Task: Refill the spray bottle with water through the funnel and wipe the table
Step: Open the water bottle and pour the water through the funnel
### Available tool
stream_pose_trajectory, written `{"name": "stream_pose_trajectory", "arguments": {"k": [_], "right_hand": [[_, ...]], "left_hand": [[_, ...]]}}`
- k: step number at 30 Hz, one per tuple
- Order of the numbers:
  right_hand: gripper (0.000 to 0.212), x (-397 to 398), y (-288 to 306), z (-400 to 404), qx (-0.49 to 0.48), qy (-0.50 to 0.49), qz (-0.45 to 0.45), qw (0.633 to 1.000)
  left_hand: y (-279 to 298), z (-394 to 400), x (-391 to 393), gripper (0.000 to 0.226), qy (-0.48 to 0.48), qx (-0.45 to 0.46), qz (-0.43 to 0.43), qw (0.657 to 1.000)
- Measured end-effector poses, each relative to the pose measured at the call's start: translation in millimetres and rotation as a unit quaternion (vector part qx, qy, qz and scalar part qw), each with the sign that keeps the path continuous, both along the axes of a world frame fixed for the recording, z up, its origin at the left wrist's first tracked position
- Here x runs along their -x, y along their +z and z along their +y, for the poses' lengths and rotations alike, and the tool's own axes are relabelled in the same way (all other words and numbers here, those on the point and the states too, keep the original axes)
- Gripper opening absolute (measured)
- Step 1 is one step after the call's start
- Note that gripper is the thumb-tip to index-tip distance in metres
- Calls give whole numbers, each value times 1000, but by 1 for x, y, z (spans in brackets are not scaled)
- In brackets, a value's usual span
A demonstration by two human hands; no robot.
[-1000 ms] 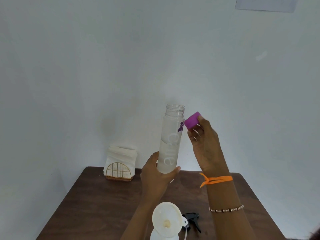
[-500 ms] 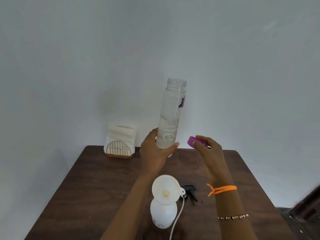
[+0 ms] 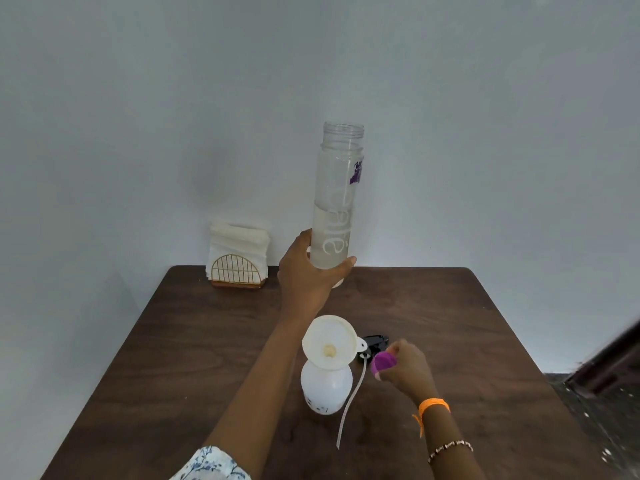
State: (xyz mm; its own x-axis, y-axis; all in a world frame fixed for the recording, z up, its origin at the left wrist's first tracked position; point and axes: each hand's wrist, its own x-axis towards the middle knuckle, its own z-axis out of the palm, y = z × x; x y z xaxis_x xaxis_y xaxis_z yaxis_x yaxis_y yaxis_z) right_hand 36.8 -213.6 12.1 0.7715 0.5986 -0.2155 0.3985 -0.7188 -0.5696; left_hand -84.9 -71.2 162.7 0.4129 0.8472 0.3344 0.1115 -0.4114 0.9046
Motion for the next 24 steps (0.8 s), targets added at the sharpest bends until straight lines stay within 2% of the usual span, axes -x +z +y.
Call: {"name": "stream_pose_trajectory", "arguments": {"k": [8, 15, 17, 21, 24], "right_hand": [[55, 14, -34, -11, 83, 7, 7, 997], [59, 20, -45, -13, 96, -8, -12, 995], [61, 18, -40, -10, 74, -23, -15, 997], [45, 11, 1, 3, -26, -46, -65, 996], [36, 10, 53, 16, -180, -64, -88, 978]], "left_hand": [[-3, -4, 1, 55, -1, -5, 8, 1000], [-2, -7, 2, 54, -3, -2, 4, 1000], [-2, -8, 2, 54, -3, 0, 6, 1000], [0, -8, 2, 54, -6, 1, 1, 1000], [1, -9, 1, 50, -7, 4, -7, 1000]]}}
